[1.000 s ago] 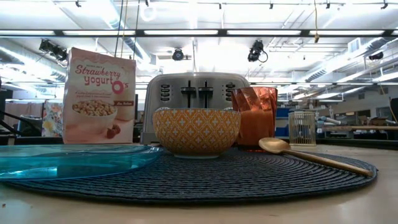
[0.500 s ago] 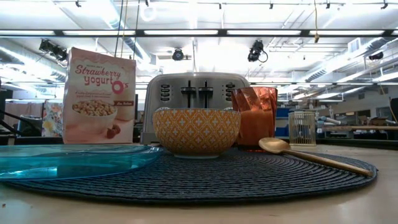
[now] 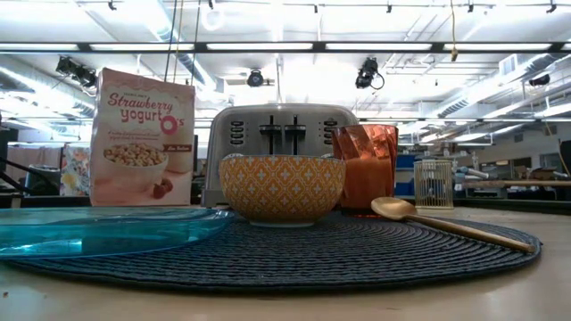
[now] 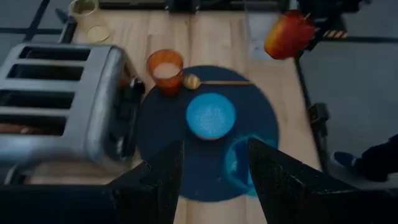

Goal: Arrange a breakfast setting
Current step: Put the red apple on the top left side of the blue bowl

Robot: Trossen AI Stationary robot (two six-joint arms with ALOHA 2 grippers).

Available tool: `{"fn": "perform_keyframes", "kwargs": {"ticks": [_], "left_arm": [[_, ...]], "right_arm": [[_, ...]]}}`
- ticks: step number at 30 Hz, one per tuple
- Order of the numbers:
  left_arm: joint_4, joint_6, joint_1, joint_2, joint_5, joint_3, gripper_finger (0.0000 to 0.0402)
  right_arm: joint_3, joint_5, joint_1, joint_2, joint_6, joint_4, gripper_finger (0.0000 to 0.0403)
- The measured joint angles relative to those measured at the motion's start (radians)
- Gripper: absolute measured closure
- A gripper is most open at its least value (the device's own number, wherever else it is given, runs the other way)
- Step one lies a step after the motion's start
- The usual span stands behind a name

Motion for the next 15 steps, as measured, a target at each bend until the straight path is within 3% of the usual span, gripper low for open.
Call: {"fn": "perform_keyframes", "kwargs": {"ticks": [4,10,15], "left_arm": [[-0.07,-0.039,0.0,-0.009,-0.073,0.0,0.0219],[-0.138,-0.09,0.0,-0.028,-0.076,0.0,0.0219],[-0.139,-0.103,0.0,-0.055,-0.079,0.0,0.0219]], "right_arm": [[-0.001,0.053,-0.071,0.063,0.082,0.1,0.0385],[-0.001,0.151,-0.157,0.154,0.222,0.257,0.0385],[-0.001,0.17,-0.222,0.228,0.279,0.45,0.0385]]}}
